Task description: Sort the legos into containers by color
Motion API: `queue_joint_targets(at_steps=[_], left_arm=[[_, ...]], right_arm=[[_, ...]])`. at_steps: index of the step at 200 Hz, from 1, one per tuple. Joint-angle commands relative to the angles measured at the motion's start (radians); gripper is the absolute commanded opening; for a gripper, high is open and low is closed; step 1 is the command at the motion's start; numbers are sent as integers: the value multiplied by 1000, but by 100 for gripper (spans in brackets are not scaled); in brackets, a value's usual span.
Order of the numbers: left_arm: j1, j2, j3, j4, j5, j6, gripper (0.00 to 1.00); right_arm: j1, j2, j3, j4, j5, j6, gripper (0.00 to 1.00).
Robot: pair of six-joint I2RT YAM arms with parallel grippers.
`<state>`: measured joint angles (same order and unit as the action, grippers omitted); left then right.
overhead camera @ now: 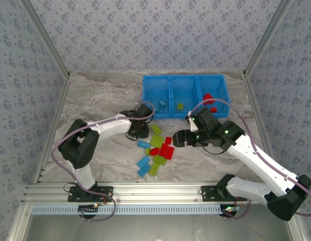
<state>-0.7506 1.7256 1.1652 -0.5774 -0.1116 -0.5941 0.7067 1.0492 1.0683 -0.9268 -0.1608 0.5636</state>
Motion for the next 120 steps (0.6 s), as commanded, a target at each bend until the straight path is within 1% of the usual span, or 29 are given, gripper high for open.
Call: queue_joint_targets(at_steps=[1, 22, 34, 45, 69, 75, 95, 103, 112, 120], left_arm=[[-77, -136, 150, -57, -110, 79, 26], [-86, -129, 249, -26, -157, 118, 26], [-83, -79, 312, -22, -218, 155, 26], [-68, -17, 381, -26, -242, 183, 26], [-24, 125, 506, -2, -198, 180, 27], [-15, 162, 537, 0, -191, 177, 27], [4, 281, 650, -22, -187, 175, 28], [12, 317, 689, -31, -183, 172, 30], [22, 349, 724, -38, -184, 168, 36], [27, 366, 751, -44, -182, 167, 39]], right_arm=[[-7, -12, 10, -3, 40, 20, 85], [-13, -20, 13, 4, 60, 25, 85], [-18, -25, 15, 5, 62, 36, 85], [-17, -34, 14, 5, 59, 48, 85], [-18, -61, 4, 3, 52, 58, 85], [-17, -69, 2, -2, 53, 84, 85], [-17, -92, 0, -22, 61, 98, 85], [-17, -100, -1, -30, 64, 104, 85], [-18, -110, -2, -35, 67, 109, 85], [-18, -117, -1, -37, 70, 112, 85]])
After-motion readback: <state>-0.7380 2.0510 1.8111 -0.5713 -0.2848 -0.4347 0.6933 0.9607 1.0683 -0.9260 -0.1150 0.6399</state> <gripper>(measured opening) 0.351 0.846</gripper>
